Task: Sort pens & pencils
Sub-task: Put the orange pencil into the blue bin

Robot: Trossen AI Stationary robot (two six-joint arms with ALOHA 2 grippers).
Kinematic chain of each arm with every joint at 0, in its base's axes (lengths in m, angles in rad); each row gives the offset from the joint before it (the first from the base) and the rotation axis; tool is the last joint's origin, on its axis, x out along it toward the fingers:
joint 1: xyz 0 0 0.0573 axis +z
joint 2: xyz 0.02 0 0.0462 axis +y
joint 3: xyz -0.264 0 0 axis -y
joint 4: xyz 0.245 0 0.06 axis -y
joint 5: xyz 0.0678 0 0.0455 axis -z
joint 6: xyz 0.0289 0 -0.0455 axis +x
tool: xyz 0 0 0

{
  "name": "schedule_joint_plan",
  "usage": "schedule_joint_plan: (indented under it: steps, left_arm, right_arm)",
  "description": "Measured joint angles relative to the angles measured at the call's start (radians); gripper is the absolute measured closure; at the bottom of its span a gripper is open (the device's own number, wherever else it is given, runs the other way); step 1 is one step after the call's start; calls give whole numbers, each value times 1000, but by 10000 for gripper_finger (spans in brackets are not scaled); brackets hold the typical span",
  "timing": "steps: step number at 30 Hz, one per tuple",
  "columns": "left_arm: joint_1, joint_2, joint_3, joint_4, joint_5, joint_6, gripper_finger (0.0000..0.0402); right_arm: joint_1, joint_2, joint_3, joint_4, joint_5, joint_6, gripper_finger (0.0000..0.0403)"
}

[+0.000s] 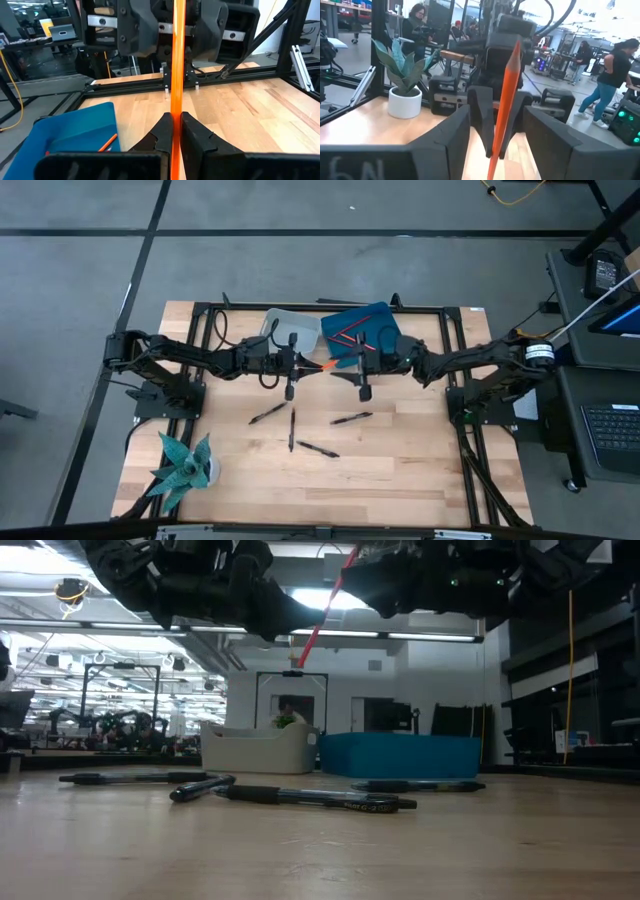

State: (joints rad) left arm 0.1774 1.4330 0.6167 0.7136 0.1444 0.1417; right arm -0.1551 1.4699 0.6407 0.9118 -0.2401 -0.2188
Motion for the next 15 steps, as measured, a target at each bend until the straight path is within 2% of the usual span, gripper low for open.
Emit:
schedule_joint_plan:
  steps: [8,15]
  left_arm:
    - [-2,3,0,0,0,0,385]
    - [-2,5,0,-1,0,0,385]
  right_arm:
    - [-3,16,0,56,0,1,221]
    - [-4,16,0,60,-12,1,277]
